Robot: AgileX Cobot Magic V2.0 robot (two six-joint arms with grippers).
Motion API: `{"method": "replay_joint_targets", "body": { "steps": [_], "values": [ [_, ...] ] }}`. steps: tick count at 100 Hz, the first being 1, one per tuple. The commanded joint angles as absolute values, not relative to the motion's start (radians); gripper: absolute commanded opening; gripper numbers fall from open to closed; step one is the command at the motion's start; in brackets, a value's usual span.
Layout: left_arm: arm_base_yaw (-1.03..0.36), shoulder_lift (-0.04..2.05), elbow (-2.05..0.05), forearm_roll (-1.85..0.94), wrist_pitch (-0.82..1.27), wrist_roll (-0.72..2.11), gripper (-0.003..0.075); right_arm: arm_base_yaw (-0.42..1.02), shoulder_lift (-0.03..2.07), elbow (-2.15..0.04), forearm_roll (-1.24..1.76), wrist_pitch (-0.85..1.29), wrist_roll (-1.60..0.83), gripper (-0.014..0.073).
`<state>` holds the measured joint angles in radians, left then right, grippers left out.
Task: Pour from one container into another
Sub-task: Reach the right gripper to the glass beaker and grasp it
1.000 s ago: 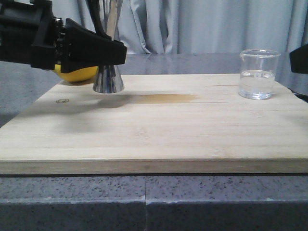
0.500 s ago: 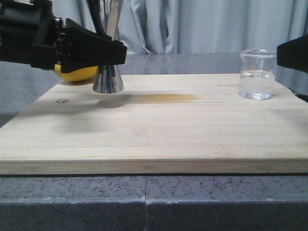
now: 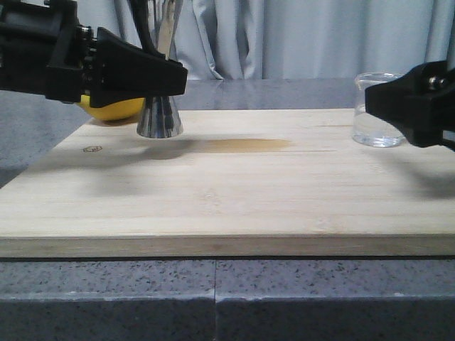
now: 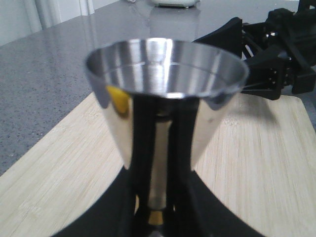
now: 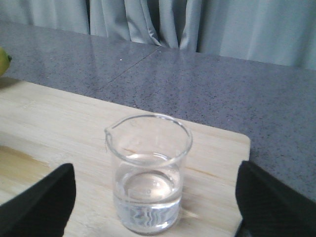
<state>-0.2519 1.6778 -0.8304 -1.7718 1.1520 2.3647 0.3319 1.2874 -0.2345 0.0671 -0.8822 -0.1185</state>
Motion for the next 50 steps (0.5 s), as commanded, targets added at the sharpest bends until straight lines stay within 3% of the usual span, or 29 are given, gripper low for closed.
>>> {"method": "replay_joint_targets", "body": {
  "steps": [1, 50],
  "values": [
    [-0.26, 1.633, -0.858, -1.852, 1.268, 2.357, -0.0019, 0.333, 1.314, -0.257, 0.053, -1.034, -0.118, 0.0604],
    [-0.26, 1.633, -0.858, -1.852, 1.268, 2.357, -0.0019, 0.333, 1.522, -0.258, 0.051, -1.326, -0.118, 0.0603]
  ]
}}
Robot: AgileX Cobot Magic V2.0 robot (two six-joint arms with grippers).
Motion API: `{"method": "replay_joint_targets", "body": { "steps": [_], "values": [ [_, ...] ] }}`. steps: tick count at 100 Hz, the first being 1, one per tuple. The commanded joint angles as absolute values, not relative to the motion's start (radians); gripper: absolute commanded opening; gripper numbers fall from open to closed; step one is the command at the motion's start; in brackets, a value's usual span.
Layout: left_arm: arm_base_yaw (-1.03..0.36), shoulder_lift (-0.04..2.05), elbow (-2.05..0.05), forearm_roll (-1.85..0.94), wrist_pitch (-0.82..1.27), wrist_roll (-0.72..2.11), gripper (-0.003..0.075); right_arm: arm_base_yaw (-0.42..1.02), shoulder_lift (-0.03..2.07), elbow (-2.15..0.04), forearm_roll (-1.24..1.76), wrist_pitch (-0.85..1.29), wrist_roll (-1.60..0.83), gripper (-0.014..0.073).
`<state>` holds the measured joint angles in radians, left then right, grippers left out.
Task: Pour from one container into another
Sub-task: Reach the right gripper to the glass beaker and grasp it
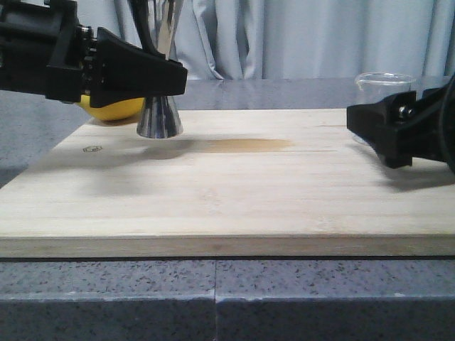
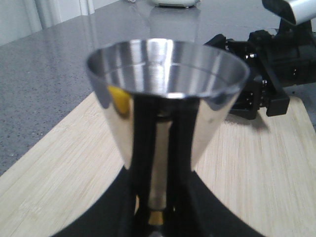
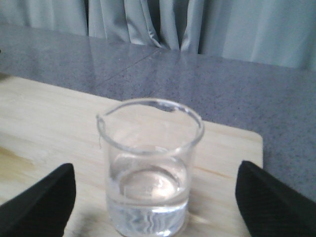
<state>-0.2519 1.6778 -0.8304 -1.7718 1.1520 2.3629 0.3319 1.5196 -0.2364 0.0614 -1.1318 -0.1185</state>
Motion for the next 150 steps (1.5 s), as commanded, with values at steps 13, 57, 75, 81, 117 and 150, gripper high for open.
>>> {"method": "replay_joint_targets", "body": {
  "steps": [13, 57, 75, 81, 117, 150],
  "values": [
    [-0.26, 1.633, -0.858, -1.852, 1.268, 2.357, -0.0019, 0.333, 1.547, -0.262, 0.051, -1.334, -0.118, 0.0559],
    [-0.26, 1.633, -0.858, -1.852, 1.268, 2.357, -0.0019, 0.333, 1.549, -0.262, 0.044, -1.334, -0.118, 0.0457],
    [-0.26, 1.633, -0.858, -1.852, 1.268, 2.357, -0.0019, 0.333, 1.549, -0.271, 0.017, -1.334, -0.118, 0.0457],
    [-0.26, 1.633, -0.858, -1.852, 1.268, 2.357, -0.0019, 0.333, 1.549, -0.282, 0.01, -1.334, -0.118, 0.0457],
    [-0.26, 1.633, -0.858, -1.852, 1.268, 2.357, -0.0019, 0.333, 1.549, -0.294, 0.007, -1.334, -0.118, 0.0457],
    [-0.26, 1.633, -0.858, -1.852, 1.268, 2.357, -0.0019, 0.333, 1.549, -0.294, 0.019, -1.334, -0.118, 0.0457]
  ]
}}
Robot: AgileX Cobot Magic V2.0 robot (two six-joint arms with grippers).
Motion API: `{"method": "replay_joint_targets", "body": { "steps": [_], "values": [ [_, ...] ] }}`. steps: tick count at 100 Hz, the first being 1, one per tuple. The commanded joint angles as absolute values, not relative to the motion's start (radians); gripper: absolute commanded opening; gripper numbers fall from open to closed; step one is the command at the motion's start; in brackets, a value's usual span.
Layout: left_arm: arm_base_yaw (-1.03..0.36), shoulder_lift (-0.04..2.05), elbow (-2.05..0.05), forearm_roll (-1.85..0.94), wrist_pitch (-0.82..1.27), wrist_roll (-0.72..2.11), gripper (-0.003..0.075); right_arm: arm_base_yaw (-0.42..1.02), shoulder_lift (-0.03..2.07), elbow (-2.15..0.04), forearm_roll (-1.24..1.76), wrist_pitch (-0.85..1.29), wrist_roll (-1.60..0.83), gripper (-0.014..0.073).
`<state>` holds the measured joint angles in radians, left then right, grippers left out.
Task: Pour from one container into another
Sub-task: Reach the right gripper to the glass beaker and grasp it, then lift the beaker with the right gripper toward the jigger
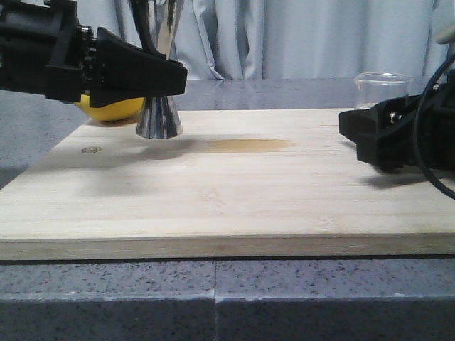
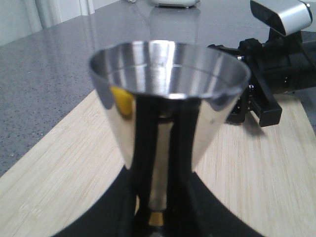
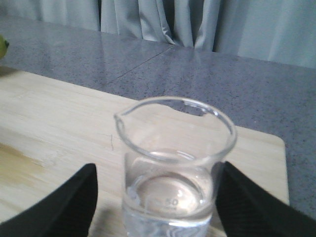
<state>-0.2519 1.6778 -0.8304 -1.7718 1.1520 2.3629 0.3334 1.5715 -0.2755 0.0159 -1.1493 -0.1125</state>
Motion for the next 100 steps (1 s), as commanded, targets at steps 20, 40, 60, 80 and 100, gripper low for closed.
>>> {"method": "replay_joint_targets", "body": {
  "steps": [20, 40, 60, 80, 100],
  "values": [
    [-0.26, 1.633, -0.858, -1.852, 1.268, 2.357, -0.0019, 0.333, 1.549, -0.294, 0.027, -1.334, -0.118, 0.0412],
    [-0.26, 1.633, -0.858, -1.852, 1.268, 2.357, -0.0019, 0.333, 1.549, -0.294, 0.027, -1.334, -0.118, 0.031],
    [-0.26, 1.633, -0.858, -1.852, 1.268, 2.357, -0.0019, 0.333, 1.549, -0.294, 0.027, -1.334, -0.118, 0.0298],
    [-0.26, 1.633, -0.858, -1.852, 1.268, 2.357, -0.0019, 0.333, 1.539, -0.294, 0.042, -1.334, -0.12, 0.0297],
    [-0.26, 1.633, -0.858, -1.852, 1.268, 2.357, -0.0019, 0.333, 1.466, -0.294, 0.064, -1.334, -0.127, 0.0274]
  ]
}}
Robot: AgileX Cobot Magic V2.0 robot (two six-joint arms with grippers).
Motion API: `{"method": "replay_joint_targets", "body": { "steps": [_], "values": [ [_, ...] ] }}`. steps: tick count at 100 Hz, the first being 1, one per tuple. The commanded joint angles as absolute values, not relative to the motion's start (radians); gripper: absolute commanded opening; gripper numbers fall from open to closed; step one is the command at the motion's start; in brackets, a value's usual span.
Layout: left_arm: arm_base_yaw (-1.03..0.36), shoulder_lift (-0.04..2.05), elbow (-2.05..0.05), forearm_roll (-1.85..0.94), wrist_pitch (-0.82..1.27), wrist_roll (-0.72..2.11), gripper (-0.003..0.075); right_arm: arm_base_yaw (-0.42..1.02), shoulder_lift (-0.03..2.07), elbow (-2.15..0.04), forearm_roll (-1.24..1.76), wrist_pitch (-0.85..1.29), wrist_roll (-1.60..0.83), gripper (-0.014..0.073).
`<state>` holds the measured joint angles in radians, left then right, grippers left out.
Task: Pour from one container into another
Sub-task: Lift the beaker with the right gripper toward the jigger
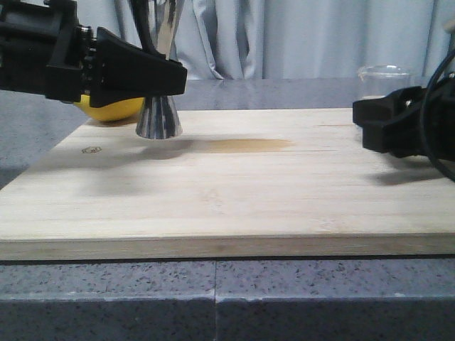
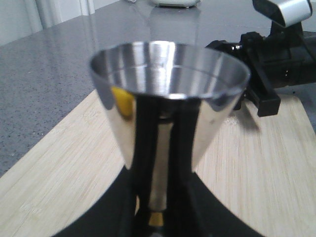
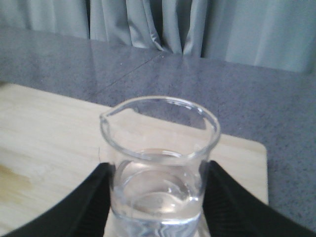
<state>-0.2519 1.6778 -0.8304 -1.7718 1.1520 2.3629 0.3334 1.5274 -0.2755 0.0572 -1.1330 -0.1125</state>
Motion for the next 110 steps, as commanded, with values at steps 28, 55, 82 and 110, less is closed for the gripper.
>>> {"method": "replay_joint_targets", "body": {
  "steps": [28, 55, 82, 110],
  "values": [
    [-0.26, 1.633, -0.858, -1.852, 1.268, 2.355, -0.0019, 0.333, 1.371, -0.294, 0.064, -1.311, -0.139, 0.0237],
    [-0.26, 1.633, -0.858, -1.852, 1.268, 2.338, -0.0019, 0.333, 1.294, -0.334, 0.035, -1.147, -0.139, 0.0237],
    [-0.288, 1.633, -0.858, -1.852, 1.268, 2.338, -0.0019, 0.333, 1.207, -0.43, 0.0, -0.895, -0.139, 0.0237],
    [-0.34, 1.633, -0.904, -1.852, 1.268, 2.338, -0.0019, 0.333, 1.121, -0.551, -0.072, -0.654, -0.139, 0.0237]
  ]
}}
